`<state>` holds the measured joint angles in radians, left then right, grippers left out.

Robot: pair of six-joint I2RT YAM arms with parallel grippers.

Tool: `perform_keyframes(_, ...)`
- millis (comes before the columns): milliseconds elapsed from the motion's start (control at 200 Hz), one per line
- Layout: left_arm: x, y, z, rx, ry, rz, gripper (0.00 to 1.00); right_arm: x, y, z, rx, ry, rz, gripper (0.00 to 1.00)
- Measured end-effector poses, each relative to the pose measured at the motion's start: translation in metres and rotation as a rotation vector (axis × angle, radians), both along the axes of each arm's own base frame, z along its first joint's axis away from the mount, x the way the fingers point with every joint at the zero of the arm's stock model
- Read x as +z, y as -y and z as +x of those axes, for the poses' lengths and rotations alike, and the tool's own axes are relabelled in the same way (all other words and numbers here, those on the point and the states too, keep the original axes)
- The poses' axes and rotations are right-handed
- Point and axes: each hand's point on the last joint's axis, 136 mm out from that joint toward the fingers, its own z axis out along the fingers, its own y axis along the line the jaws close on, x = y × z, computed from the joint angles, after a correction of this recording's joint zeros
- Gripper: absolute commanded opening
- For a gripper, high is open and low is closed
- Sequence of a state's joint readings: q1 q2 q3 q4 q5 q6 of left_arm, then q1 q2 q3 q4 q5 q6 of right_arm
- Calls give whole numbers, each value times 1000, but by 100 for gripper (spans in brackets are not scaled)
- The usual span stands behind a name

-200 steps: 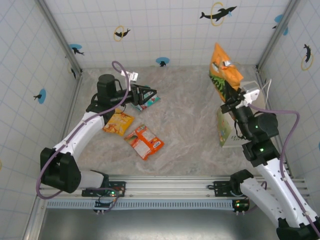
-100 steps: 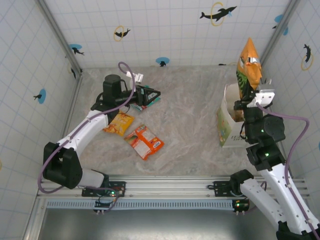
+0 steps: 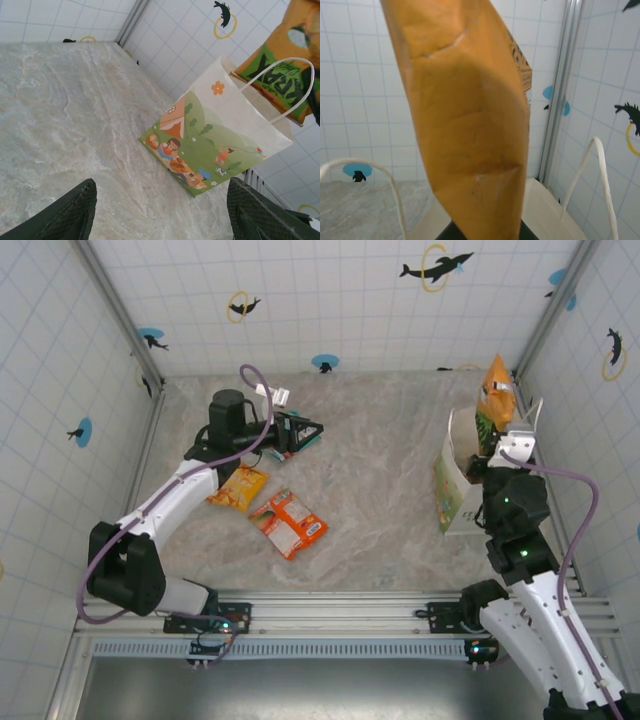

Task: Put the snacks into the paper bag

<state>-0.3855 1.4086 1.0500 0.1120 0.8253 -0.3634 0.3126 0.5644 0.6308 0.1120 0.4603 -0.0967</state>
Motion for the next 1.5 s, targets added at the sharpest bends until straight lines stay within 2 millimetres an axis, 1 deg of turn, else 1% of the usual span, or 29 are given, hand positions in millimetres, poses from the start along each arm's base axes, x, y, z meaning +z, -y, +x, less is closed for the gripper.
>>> perform_keyframes(75,0,1,0,-2,1,0,70,-7,6,2,-10,-14,20,16)
perform_keyframes(160,0,1,0,-2,1,0,70,-12,11,3,-20,-24,45,25)
perform_keyframes(245,0,0,0,2,1,1,70,-14,15,5,-18,-30,64,32)
perform_keyframes(425,-3,-1,2,16,-6,9,70,-17,16,6,-3,-39,88,34)
perform_keyframes(560,-5,-2,4,31,-15,17,70,-20,8,7,46,-68,92,36)
perform_keyframes(640,-8,-3,5,44,-31,27,70,-14,-1,7,100,-86,93,38)
perform_keyframes(716,-8,-4,7,59,-51,38,70,-2,-15,8,177,-98,106,39)
perform_keyframes(831,-8,-8,15,103,-84,71,70,20,-37,9,302,-102,138,40)
perform_keyframes(941,-13,-16,20,146,-129,107,70,30,-59,10,430,-120,181,43)
perform_keyframes(1016,-23,-29,24,188,-184,128,69,30,-76,12,521,-150,217,44)
perform_keyframes(1076,-33,-45,30,235,-231,138,70,28,-90,13,583,-178,242,45)
perform_keyframes(1131,-45,-62,34,286,-280,147,70,22,-108,13,646,-215,253,46)
perform_keyframes(1201,-63,-82,34,340,-355,154,69,14,-134,10,722,-259,247,47)
perform_keyframes(1276,-85,-102,27,395,-453,158,69,6,-167,1,812,-306,221,48)
perform_keyframes(1336,-100,-111,17,422,-520,153,69,3,-191,-6,871,-334,192,49)
perform_keyframes(1371,-107,-113,10,431,-554,150,69,3,-206,-10,903,-344,171,49)
perform_keyframes(1436,-119,-115,-6,446,-618,136,69,0,-226,-16,943,-360,141,49)
perform_keyframes(1496,-131,-117,-24,462,-677,109,67,-9,-245,-23,976,-382,109,49)
